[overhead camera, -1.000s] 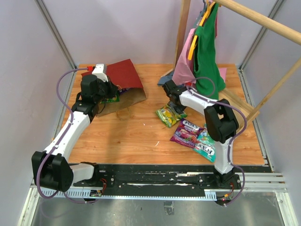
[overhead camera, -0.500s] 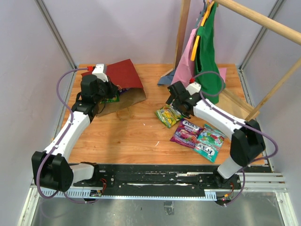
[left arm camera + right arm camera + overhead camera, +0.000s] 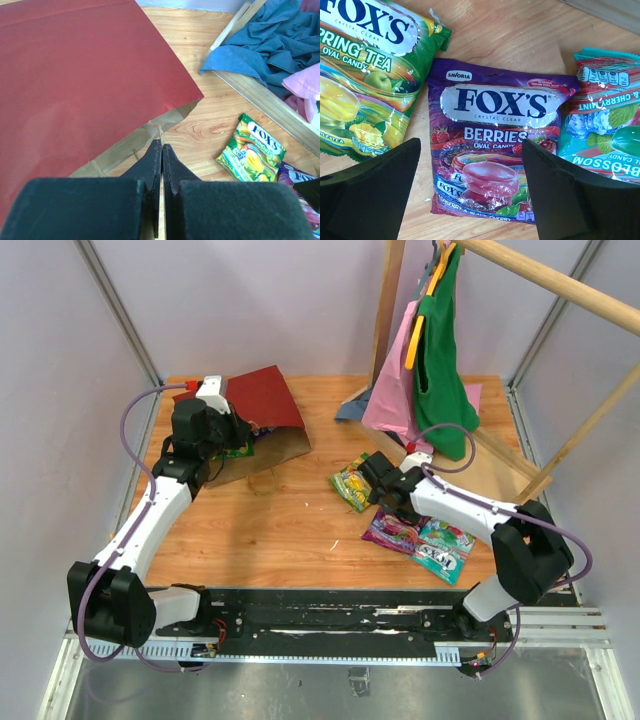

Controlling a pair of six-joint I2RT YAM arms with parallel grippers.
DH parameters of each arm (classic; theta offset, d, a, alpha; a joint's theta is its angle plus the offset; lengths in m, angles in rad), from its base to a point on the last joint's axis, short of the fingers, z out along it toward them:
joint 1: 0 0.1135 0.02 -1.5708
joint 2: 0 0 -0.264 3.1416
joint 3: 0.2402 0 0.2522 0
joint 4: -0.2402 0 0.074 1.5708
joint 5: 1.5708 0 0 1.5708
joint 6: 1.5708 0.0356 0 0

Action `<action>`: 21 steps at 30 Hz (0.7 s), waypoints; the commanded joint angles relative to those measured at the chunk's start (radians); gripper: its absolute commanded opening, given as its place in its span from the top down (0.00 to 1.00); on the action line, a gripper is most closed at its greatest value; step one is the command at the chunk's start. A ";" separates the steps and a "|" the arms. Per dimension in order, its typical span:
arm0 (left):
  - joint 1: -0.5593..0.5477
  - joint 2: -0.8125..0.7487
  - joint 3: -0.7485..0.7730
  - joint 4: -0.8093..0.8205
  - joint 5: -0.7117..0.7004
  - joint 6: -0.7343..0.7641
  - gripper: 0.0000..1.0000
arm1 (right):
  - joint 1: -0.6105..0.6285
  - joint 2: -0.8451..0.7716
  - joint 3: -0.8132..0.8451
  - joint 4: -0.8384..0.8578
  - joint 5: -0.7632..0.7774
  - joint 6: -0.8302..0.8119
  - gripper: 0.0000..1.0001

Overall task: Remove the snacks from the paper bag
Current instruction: Adjust the snack at the center of the board.

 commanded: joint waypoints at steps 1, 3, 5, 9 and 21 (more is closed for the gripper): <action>-0.002 -0.029 0.006 0.022 0.007 0.010 1.00 | 0.018 0.020 -0.007 -0.043 0.051 0.021 0.17; -0.003 -0.031 0.004 0.021 0.006 0.011 0.99 | 0.018 0.038 -0.012 -0.037 0.043 0.026 0.19; -0.003 -0.029 0.005 0.021 0.006 0.011 0.99 | 0.017 0.066 -0.012 -0.036 0.031 0.036 0.21; -0.003 -0.028 0.006 0.021 0.004 0.012 0.99 | 0.016 0.133 -0.004 -0.064 0.010 0.104 0.27; -0.003 -0.018 0.007 0.020 0.003 0.015 0.99 | -0.095 0.207 -0.018 0.026 -0.013 0.182 0.44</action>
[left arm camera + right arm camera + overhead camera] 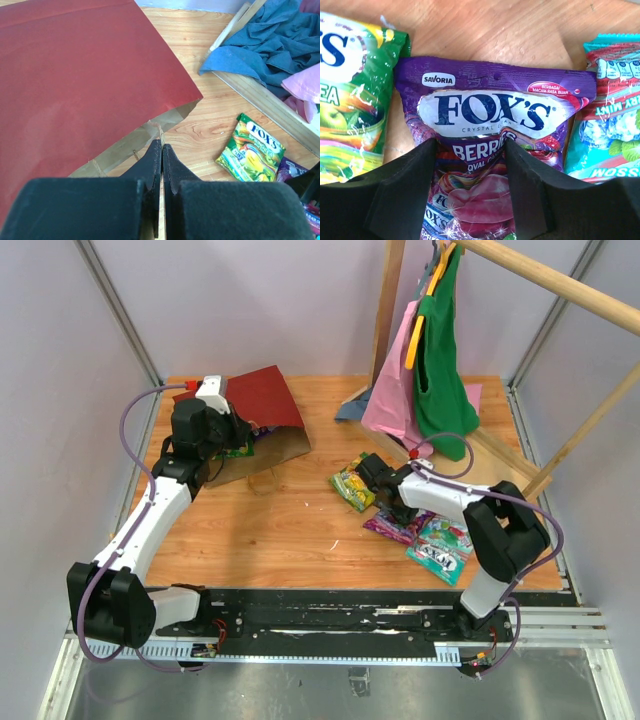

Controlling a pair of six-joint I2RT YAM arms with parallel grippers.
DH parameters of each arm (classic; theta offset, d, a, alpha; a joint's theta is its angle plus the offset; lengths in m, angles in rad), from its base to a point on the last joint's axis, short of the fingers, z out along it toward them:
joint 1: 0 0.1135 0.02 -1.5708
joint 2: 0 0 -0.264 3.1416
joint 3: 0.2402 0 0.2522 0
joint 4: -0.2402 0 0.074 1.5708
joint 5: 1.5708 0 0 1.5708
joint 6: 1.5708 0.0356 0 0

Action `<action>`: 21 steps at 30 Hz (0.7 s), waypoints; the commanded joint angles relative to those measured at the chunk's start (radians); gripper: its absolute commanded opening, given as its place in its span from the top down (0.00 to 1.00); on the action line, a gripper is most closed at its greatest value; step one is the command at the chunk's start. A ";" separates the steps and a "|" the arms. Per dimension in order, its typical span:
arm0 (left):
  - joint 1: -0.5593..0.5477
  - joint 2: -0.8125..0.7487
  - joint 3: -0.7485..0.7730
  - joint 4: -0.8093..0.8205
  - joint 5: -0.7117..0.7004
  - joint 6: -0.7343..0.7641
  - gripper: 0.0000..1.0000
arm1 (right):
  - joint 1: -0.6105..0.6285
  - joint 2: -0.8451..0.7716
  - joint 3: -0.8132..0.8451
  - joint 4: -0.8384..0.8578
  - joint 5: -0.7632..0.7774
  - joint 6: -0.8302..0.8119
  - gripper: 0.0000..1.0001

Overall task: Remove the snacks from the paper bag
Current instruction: Adjust the snack at the center of the board.

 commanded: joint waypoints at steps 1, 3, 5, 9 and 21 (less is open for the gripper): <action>-0.003 -0.012 0.007 0.021 0.004 0.015 0.99 | -0.071 0.038 -0.030 0.031 -0.021 0.054 0.44; -0.003 -0.009 0.009 0.019 0.003 0.014 0.99 | -0.089 0.026 -0.021 0.043 -0.015 0.042 0.44; -0.002 -0.007 0.011 0.019 0.003 0.015 0.99 | -0.095 0.013 -0.003 0.043 -0.004 0.026 0.43; -0.003 -0.007 0.013 0.021 0.000 0.018 0.99 | -0.090 -0.066 0.006 0.053 -0.016 -0.008 0.40; -0.002 0.010 0.017 0.024 0.016 0.010 0.99 | 0.162 -0.369 0.152 0.152 0.191 -0.169 0.27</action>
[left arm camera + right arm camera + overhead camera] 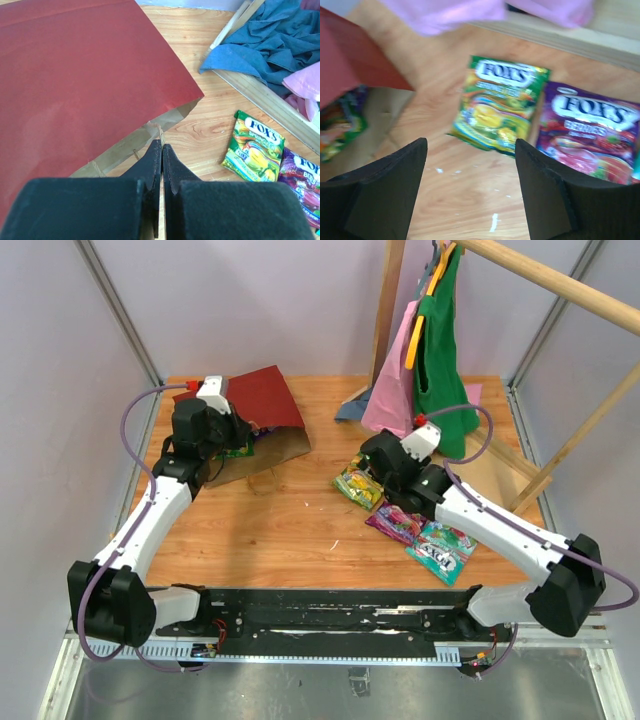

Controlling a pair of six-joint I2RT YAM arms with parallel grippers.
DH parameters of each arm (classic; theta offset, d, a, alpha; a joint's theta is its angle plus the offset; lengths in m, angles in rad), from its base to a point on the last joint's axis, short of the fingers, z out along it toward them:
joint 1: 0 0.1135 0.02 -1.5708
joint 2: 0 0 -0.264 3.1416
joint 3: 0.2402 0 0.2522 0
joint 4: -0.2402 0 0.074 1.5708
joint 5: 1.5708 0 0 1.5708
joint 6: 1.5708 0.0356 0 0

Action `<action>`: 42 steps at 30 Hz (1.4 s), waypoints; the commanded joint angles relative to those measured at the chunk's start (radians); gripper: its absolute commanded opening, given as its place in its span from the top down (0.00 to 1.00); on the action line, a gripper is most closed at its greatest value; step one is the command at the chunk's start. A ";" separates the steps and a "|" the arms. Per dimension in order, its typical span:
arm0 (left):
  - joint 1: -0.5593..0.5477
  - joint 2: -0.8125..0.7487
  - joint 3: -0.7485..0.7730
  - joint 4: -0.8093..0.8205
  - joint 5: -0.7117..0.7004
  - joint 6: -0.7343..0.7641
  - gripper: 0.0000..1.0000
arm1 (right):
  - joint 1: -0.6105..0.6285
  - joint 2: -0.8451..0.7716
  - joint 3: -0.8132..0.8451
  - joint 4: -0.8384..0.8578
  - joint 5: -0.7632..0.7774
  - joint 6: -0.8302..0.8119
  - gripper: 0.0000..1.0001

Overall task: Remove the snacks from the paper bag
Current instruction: Adjust the snack at the center of the board, then take out the snack from the paper bag.

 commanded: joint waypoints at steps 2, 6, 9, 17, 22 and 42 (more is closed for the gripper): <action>-0.002 0.004 0.015 0.024 0.011 0.003 1.00 | 0.079 -0.004 0.103 0.043 0.074 -0.076 0.27; -0.003 0.023 0.021 0.027 0.018 0.001 0.99 | 0.113 -0.022 0.120 0.098 0.049 -0.090 0.28; -0.003 0.043 0.030 0.022 0.010 0.002 1.00 | 0.118 -0.062 0.094 0.183 0.019 -0.123 0.28; -0.002 0.097 0.050 0.019 0.004 0.001 1.00 | 0.120 -0.129 0.027 0.318 0.070 -0.196 0.31; -0.002 0.109 0.052 0.020 0.008 -0.001 0.99 | 0.120 -0.132 0.018 0.338 0.081 -0.198 0.32; -0.003 0.082 0.064 0.015 -0.003 0.012 0.99 | 0.209 -0.118 0.038 0.454 0.198 -0.349 0.35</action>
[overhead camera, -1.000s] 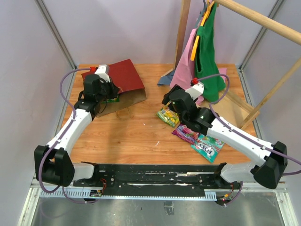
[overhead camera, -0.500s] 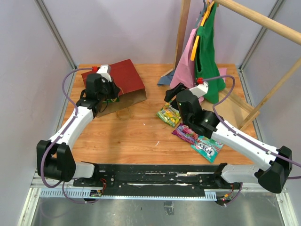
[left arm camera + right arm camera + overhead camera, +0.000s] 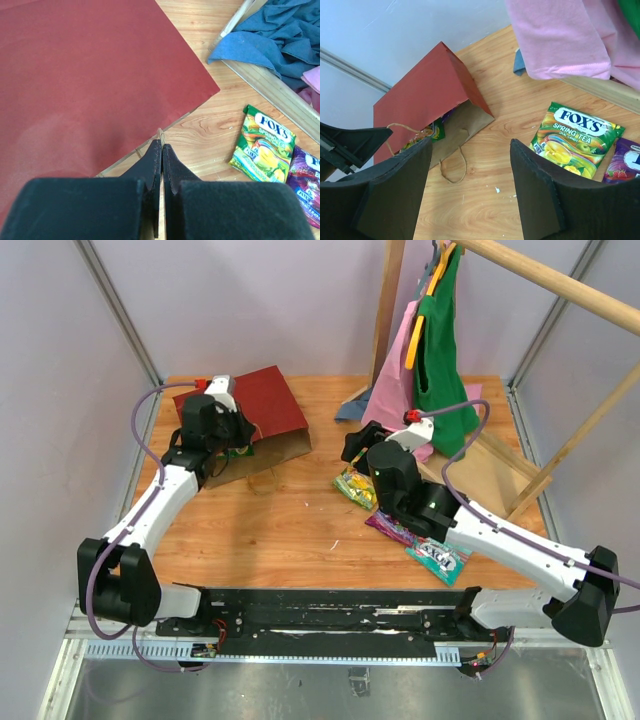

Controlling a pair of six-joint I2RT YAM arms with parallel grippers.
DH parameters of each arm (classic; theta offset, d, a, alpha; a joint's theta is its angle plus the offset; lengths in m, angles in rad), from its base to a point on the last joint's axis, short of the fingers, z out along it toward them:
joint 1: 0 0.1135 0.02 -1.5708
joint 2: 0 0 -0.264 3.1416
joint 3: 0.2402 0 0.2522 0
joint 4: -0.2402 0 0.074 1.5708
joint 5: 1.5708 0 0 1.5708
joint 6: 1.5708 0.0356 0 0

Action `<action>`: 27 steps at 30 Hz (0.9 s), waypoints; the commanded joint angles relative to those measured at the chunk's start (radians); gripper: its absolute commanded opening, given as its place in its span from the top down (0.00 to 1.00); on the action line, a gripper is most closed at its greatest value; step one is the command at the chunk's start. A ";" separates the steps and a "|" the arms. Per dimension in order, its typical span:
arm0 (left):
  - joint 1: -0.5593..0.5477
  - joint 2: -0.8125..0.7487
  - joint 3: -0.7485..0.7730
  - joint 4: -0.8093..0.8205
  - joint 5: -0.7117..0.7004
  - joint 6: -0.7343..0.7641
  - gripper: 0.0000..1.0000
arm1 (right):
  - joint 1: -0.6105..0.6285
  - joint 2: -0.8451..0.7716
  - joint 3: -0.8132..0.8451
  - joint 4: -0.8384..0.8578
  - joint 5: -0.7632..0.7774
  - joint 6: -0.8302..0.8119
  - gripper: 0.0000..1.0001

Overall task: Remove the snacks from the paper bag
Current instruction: Take out the snack from the paper bag.

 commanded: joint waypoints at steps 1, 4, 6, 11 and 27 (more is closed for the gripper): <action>-0.003 -0.024 0.036 0.016 -0.008 0.013 0.99 | 0.009 0.002 0.033 0.031 0.059 -0.051 0.35; -0.002 -0.025 0.041 0.013 -0.007 0.018 0.99 | 0.030 0.009 0.049 0.033 0.072 -0.080 0.35; -0.002 -0.021 0.048 0.019 -0.006 0.022 1.00 | 0.084 0.019 0.043 0.118 0.139 -0.171 0.33; -0.003 0.017 0.110 0.000 0.004 0.040 0.99 | 0.109 0.070 0.010 0.243 0.043 -0.384 0.28; -0.003 0.099 0.176 0.010 -0.062 0.023 0.99 | -0.126 0.588 -0.053 0.865 -0.805 -0.121 0.24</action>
